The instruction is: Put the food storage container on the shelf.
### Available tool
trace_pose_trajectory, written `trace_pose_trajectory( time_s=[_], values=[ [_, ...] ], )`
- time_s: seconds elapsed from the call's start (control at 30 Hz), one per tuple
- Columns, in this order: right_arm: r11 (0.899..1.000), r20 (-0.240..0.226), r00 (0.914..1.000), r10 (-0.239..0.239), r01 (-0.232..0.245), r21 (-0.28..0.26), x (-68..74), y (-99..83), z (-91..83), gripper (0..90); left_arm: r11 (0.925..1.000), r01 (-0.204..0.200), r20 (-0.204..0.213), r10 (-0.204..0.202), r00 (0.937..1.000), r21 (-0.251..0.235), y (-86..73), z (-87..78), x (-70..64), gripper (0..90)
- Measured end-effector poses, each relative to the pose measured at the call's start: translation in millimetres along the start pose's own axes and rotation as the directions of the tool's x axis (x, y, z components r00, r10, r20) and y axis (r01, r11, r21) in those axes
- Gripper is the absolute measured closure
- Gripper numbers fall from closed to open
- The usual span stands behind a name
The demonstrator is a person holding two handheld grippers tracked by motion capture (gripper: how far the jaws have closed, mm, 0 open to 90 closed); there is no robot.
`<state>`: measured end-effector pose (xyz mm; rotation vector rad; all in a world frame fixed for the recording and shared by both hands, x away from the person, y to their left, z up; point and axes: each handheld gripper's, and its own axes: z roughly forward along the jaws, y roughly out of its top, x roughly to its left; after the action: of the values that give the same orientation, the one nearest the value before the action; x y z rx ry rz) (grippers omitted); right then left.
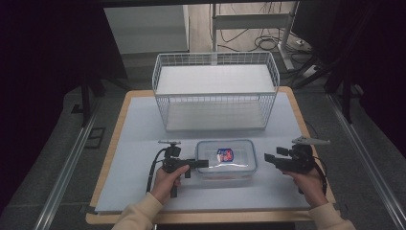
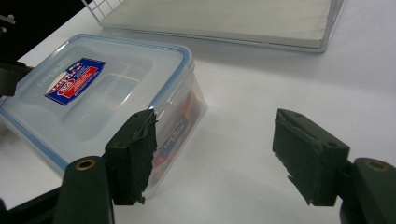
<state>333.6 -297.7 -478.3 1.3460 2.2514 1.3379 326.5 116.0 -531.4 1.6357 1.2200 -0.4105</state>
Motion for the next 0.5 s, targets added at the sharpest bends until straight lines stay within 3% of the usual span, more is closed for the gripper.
trace_pose_trajectory(
  time_s=[0.1,0.33,0.5],
  values=[
    [1.0,0.0,1.0,0.001,-0.001,0.001,-0.1,0.0,0.2,30.2,1.0,-0.008,-0.023,0.008,0.9997,0.004,-0.3,-0.3,-0.6,23.8],
    [1.0,-0.023,0.9997,0.004,-0.004,0.005,1.3,1.3,1.3,30.4,0.9999,-0.013,-0.025,0.013,0.9996,-0.005,0.2,-2.3,-1.2,27.6],
    [0.999,-0.102,0.9947,0.014,-0.01,0.036,6.1,5.4,7.8,29.3,0.9999,-0.016,-0.018,0.016,0.9997,-0.005,0.5,-2.6,0.2,27.9]
  ],
)
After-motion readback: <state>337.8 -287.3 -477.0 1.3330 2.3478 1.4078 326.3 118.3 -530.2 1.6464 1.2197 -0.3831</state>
